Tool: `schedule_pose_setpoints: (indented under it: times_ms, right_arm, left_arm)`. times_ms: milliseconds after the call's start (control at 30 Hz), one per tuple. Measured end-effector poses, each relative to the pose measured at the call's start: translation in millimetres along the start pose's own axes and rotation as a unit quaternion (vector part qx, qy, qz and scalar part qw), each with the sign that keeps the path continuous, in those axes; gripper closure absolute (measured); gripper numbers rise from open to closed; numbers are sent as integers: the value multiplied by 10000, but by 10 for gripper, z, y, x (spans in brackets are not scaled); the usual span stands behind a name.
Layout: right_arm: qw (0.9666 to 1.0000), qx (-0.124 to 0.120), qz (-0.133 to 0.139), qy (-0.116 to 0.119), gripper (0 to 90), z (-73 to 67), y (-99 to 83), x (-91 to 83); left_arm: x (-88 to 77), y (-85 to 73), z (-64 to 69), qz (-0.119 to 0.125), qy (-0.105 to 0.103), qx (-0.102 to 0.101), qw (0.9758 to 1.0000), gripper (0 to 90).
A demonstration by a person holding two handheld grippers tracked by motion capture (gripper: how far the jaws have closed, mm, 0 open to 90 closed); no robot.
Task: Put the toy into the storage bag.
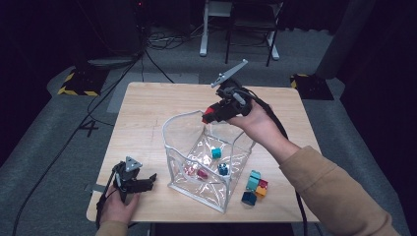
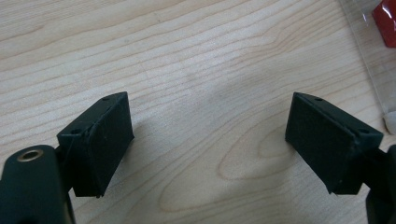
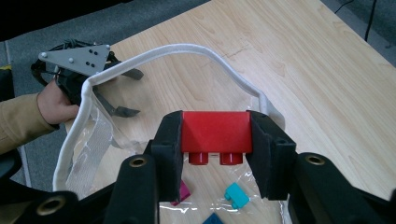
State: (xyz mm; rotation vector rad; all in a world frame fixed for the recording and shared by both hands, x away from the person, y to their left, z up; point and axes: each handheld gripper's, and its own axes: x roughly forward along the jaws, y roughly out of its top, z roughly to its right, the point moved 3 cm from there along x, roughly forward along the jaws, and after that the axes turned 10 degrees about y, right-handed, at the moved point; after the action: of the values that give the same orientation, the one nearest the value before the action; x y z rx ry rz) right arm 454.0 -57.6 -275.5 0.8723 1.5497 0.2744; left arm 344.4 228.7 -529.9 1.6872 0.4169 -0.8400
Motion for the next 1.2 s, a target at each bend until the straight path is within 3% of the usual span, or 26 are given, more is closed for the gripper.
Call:
schedule_pose_setpoints:
  times_ms: [233, 600, 900, 1200]
  right_arm:
    - [9998, 57, -186, 52, 588, -9, 36, 208]
    - [9965, 90, -832, 59, 588, -1, -44, 633]
    - [9892, 185, -1454, 82, 588, 18, -138, 865]
    - [9790, 235, -2023, 96, 588, 3, -215, 1008]
  left_arm:
    - [-3, 0, -4, -24, -6, 22, 10000, 153]
    - [0, 0, 2, -8, -4, -16, 10000, 153]
    - [-2, 0, 3, -21, -19, -24, 10000, 153]
    - [0, 0, 4, -9, -11, -28, 10000, 153]
